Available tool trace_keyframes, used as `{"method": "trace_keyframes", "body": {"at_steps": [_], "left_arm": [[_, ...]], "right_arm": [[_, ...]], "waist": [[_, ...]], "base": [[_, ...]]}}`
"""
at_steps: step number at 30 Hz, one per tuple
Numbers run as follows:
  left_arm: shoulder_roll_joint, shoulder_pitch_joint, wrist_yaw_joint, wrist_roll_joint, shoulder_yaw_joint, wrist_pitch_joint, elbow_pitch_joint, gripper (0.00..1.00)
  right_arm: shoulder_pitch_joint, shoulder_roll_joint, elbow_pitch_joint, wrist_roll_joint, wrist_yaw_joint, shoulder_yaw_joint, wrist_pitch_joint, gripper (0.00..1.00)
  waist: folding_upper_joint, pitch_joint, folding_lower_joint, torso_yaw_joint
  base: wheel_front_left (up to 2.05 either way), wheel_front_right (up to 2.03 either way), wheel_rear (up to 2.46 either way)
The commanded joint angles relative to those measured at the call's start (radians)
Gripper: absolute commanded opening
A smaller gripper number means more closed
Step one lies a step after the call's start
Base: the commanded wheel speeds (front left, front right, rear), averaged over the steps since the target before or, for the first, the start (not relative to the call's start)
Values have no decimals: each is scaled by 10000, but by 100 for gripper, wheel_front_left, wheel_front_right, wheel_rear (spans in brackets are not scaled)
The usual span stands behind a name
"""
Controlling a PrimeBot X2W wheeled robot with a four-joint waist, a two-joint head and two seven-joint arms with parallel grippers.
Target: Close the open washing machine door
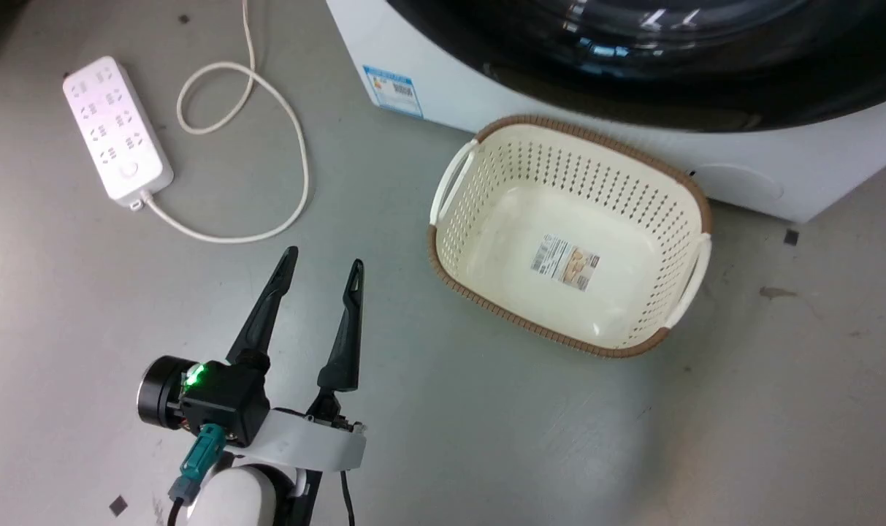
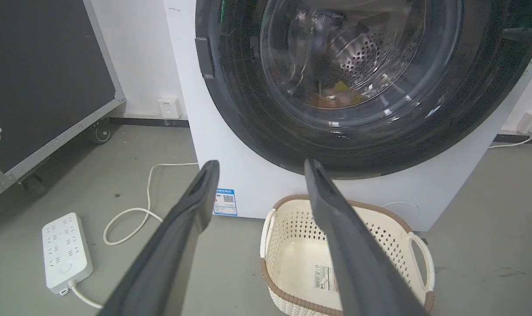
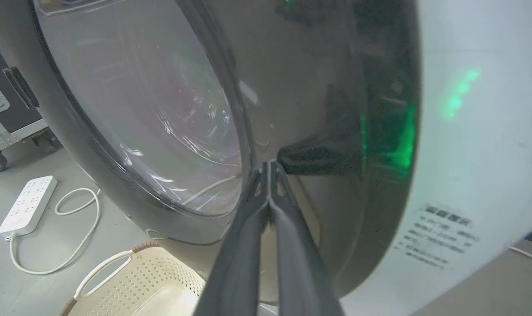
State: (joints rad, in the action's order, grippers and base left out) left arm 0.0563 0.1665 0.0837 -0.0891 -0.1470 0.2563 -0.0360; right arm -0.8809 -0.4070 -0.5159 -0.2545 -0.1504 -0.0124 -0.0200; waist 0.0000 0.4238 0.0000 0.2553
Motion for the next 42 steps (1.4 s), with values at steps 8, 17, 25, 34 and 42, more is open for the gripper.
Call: {"method": "trace_keyframes", "body": {"at_steps": [8,17,25,34,42], "left_arm": [[-19,-358,-42,167,350,55,516,100],[12,-882,-233,314,584,55,884,100],[129,-1531,-202,308,629,55,924,100],[305,-1806,-92,156,634,55,1427,100],[323,-1854,-173,233,547,55,1756,100]], "right_arm": [[1398,247,-73,-392,197,47,963,100],[4031,710,1341,-192,197,214,1937,100],[6942,1770,3439,522,197,-882,2301,100],[9111,3298,4718,1255,197,-1625,2562,100],[9734,3560,4775,1500,197,-1319,2769,100]], "waist": [[0,-1638,0,-573],[0,-3149,0,-1207],[0,-4013,0,-1715],[0,-4282,0,-2236],[0,-4312,0,-2403]], "base": [[0,0,0],[0,0,0],[0,0,0],[0,0,0],[0,0,0]]}}
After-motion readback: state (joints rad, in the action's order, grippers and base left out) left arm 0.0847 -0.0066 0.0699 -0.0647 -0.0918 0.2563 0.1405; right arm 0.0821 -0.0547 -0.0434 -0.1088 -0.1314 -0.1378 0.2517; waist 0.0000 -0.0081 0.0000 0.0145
